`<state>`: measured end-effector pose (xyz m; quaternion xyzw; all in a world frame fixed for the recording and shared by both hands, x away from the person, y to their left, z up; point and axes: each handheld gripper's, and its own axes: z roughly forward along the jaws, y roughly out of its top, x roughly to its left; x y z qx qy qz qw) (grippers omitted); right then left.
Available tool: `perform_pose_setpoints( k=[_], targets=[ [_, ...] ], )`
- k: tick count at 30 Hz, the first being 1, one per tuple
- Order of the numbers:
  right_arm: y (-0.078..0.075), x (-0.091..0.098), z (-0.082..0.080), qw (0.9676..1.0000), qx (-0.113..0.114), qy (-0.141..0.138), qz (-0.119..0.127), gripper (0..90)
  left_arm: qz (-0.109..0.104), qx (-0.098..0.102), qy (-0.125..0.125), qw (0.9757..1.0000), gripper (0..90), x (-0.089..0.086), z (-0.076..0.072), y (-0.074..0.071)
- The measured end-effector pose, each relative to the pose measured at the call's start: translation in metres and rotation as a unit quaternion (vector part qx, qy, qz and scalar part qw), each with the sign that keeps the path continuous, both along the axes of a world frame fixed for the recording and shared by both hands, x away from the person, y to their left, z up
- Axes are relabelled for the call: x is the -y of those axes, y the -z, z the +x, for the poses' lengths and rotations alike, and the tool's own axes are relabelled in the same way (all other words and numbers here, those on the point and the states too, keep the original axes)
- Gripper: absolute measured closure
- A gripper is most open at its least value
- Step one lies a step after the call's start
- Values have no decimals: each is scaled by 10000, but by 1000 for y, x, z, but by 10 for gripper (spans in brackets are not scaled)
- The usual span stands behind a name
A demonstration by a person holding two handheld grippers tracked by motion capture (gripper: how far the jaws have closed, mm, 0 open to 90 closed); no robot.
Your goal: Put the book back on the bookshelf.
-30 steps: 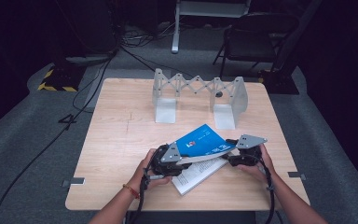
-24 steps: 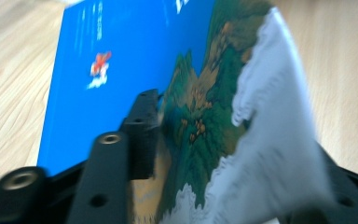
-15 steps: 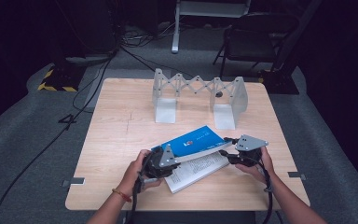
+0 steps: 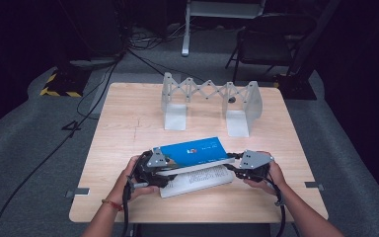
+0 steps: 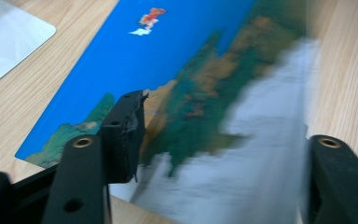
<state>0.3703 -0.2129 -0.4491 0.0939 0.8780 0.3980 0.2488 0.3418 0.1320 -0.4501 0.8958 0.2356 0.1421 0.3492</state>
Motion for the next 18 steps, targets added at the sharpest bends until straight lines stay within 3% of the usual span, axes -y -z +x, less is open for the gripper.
perform_pose_setpoints(
  k=[1, 2, 5, 6, 8, 10, 12, 14, 16, 18],
  targets=[
    [0, -1, 0, 10000, 30, -9, -27, 616, 110, 101, -31, 9999, 311, 3, -3, -3],
    [0, -2, 0, 10000, 24, 3, -47, 615, 91, 134, 4, 9999, 302, 6, -7, -6],
    [0, -4, -1, 9999, 60, -2, -83, 615, -174, 120, -42, 9998, 296, 15, -14, -16],
    [-1, -5, -1, 9999, 68, -5, -87, 615, -177, 125, -117, 9997, 292, 20, -16, -17],
    [-1, -7, -2, 9999, 85, 5, -84, 616, 100, 223, -287, 9993, 290, 30, -17, -17],
    [-2, -8, -3, 9999, 103, -17, -109, 618, 272, 182, -481, 9983, 360, 37, -17, -15],
    [-1, -10, -4, 9998, 122, -28, -138, 618, 463, 109, -383, 9981, 430, 42, -18, -12],
    [-1, -13, -6, 9997, 150, -51, -181, 618, 678, 215, -398, 9967, 524, 45, -19, -8],
    [-1, -16, -7, 9995, 163, -72, -249, 615, 673, 98, -367, 9970, 545, 43, -17, -4],
    [0, -17, -8, 9994, 176, -95, -276, 611, 750, 186, -303, 9966, 569, 42, -17, -2]
  ],
)
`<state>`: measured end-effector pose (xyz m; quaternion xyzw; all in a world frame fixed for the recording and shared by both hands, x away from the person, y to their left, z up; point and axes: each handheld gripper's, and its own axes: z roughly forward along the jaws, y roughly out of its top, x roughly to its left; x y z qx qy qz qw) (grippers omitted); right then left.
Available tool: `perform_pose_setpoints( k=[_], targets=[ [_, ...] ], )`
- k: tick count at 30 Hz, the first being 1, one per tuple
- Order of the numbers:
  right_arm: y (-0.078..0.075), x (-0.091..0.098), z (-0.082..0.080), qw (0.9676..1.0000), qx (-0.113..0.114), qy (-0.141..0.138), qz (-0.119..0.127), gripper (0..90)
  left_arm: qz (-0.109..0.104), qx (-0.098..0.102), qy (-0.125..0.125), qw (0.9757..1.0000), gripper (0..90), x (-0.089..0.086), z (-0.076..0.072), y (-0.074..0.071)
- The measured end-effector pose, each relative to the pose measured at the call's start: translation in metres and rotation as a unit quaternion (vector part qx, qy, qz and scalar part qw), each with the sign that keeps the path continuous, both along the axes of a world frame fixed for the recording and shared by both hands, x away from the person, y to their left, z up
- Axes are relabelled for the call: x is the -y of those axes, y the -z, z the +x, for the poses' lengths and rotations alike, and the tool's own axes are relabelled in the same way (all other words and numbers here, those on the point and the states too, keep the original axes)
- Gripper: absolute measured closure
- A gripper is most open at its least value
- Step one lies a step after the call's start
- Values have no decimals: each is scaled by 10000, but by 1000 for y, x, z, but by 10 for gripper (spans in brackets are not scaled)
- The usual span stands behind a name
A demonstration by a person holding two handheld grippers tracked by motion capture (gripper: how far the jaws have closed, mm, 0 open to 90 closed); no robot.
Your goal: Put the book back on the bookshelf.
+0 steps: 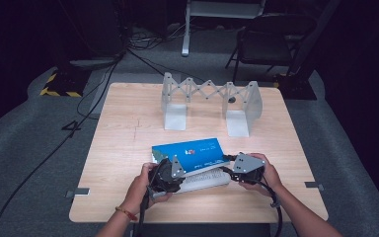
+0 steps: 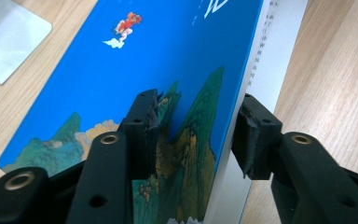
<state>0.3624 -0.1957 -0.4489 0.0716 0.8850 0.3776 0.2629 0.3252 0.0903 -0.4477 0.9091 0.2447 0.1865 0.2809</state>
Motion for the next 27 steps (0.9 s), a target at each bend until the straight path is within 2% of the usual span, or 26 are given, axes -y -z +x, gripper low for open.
perform_pose_setpoints(
  k=[3, 5, 7, 10, 13, 15, 18, 22, 25, 27],
  targets=[
    [1, 0, 1, 10000, -17, -52, 46, 612, -32, 75, 47, 10000, 612, -3, 1, -1],
    [0, 0, 2, 9999, -57, -128, 102, 619, -100, 26, 88, 9999, 614, -8, 5, -3],
    [-2, -3, 4, 9998, -94, -193, 57, 624, -130, -80, 126, 9998, 547, -9, 8, -2],
    [-5, -7, 3, 9998, -39, -214, -42, 625, -170, -57, 57, 9998, 420, -4, 8, 1],
    [-7, -10, 3, 9998, -81, -190, -35, 627, -150, 54, 108, 9998, 381, 10, 4, 0],
    [-9, -12, 3, 9998, -87, -154, -36, 626, -186, 102, 55, 9998, 353, 21, 2, 0],
    [-11, -15, 3, 9999, -73, -110, -56, 626, -292, 128, -40, 9995, 353, 32, 4, 0],
    [-13, -19, 3, 9998, -96, -128, -75, 628, -214, 205, -215, 9993, 405, 41, 11, 4],
    [-13, -23, 1, 9997, -115, -174, -116, 631, -14, 342, -419, 9985, 440, 46, 15, 10],
    [-13, -25, 0, 9996, -91, -208, -142, 633, 82, 458, -615, 9970, 526, 45, 15, 12]
  ],
)
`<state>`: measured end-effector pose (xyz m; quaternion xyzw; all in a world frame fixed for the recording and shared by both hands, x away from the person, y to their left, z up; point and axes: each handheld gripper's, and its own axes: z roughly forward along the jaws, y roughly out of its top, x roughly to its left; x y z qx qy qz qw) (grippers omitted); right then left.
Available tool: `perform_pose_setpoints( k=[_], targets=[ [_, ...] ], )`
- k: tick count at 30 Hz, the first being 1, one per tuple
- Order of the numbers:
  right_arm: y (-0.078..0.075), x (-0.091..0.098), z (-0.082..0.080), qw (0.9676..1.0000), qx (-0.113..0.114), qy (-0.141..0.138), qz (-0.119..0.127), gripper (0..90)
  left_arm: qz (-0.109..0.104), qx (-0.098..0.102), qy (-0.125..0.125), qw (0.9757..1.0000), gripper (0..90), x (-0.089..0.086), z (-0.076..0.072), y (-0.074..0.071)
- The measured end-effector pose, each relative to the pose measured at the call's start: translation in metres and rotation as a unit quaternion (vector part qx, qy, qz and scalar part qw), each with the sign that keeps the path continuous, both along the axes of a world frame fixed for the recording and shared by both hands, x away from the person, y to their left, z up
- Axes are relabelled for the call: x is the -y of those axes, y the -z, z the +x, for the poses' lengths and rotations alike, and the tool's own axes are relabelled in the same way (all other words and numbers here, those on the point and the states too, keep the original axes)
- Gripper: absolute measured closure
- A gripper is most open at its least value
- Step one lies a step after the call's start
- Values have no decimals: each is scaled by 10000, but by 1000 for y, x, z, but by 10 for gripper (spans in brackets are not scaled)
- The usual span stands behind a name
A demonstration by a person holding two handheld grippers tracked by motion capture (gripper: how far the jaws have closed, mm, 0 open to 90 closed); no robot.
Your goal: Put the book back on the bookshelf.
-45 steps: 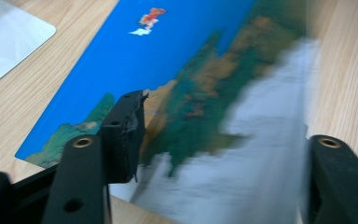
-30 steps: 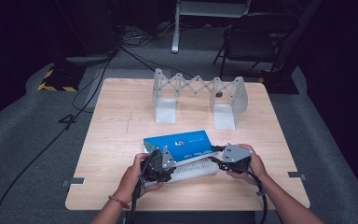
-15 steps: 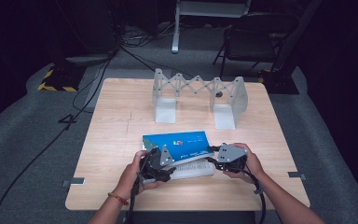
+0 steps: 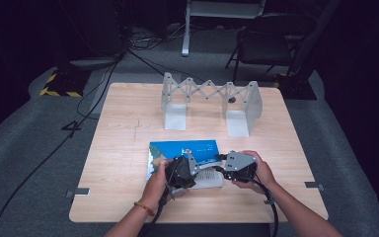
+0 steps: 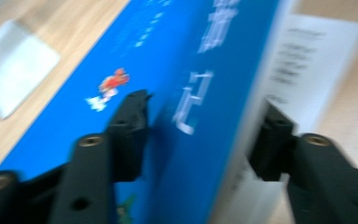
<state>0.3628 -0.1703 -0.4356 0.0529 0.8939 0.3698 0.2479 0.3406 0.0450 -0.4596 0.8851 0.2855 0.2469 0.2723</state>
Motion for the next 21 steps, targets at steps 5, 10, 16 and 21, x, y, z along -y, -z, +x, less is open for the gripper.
perform_pose_setpoints(
  k=[5, 10, 16, 21],
  targets=[
    [0, -4, -2, 10000, 22, 39, 67, 627, 94, 150, 101, 9998, 613, -3, -1, -1],
    [-1, -3, 0, 9992, -109, 158, 362, 532, 106, 346, 292, 9989, 688, -6, -3, 0],
    [3, 18, 14, 9942, -625, 412, 777, 345, -227, 295, 246, 9990, 718, -15, -1, -7],
    [17, 40, 27, 9907, -897, 794, 641, 336, -351, 377, 285, 9983, 730, -21, -3, -11]
  ],
)
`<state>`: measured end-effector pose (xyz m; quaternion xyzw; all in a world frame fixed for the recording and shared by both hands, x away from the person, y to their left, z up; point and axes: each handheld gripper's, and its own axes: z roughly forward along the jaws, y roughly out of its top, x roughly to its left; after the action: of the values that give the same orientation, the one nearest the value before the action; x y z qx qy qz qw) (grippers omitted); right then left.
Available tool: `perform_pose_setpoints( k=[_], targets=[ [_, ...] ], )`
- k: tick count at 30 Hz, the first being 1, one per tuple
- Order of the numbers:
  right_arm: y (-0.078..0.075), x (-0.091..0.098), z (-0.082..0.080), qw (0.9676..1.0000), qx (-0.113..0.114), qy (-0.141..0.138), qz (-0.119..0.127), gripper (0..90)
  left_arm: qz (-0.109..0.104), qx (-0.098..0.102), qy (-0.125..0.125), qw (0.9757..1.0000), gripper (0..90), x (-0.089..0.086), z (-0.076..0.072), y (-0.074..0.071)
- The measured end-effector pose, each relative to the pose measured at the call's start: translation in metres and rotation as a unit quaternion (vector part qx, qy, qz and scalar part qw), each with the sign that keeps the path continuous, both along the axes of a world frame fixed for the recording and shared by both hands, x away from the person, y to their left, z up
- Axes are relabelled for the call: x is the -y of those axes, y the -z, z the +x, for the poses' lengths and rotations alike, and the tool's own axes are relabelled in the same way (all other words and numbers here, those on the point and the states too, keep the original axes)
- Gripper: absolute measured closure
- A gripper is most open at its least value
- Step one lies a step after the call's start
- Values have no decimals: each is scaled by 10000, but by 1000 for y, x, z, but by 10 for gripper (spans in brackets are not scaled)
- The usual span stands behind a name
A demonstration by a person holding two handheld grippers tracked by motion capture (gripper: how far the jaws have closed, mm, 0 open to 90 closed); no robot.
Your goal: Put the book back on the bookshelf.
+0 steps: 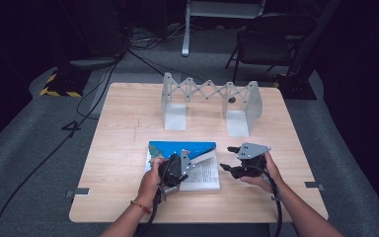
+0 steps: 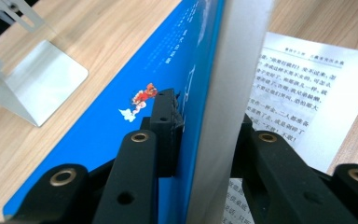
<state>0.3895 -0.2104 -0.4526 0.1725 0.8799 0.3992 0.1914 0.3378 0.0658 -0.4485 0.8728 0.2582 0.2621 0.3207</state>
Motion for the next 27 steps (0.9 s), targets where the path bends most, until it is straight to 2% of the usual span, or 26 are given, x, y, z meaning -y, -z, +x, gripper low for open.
perform_pose_setpoints(
  k=[4, 6, 8, 13, 16, 20, 23, 26, 27],
  targets=[
    [13, 4, 10, 9995, -227, 154, -175, 336, -87, 132, -9, 9999, 743, -3, -2, -2],
    [17, 3, 13, 9991, -230, 196, -283, 338, -159, 217, -37, 9996, 748, -5, -4, -3],
    [19, 2, 15, 9990, -279, 210, -281, 338, -244, 346, -115, 9990, 753, -7, -5, -3],
    [25, 0, 20, 9986, -323, 247, -334, 340, -393, 475, -143, 9980, 758, -13, -7, -7],
    [27, -2, 23, 9984, -352, 271, -346, 353, -611, 572, -199, 9963, 761, -20, -7, -12],
    [27, -2, 25, 9984, -427, 279, -261, 358, -895, 593, -233, 9939, 761, -28, -6, -20],
    [31, -2, 28, 9979, -521, 247, -283, 367, -1076, 579, -164, 9924, 761, -31, -8, -25],
    [35, -3, 31, 9975, -684, 117, -145, 370, -1099, 597, -87, 9921, 761, -28, -10, -26],
    [35, -4, 30, 9977, -669, 27, -108, 370, -1085, 525, 52, 9927, 760, -25, -11, -26]
  ],
)
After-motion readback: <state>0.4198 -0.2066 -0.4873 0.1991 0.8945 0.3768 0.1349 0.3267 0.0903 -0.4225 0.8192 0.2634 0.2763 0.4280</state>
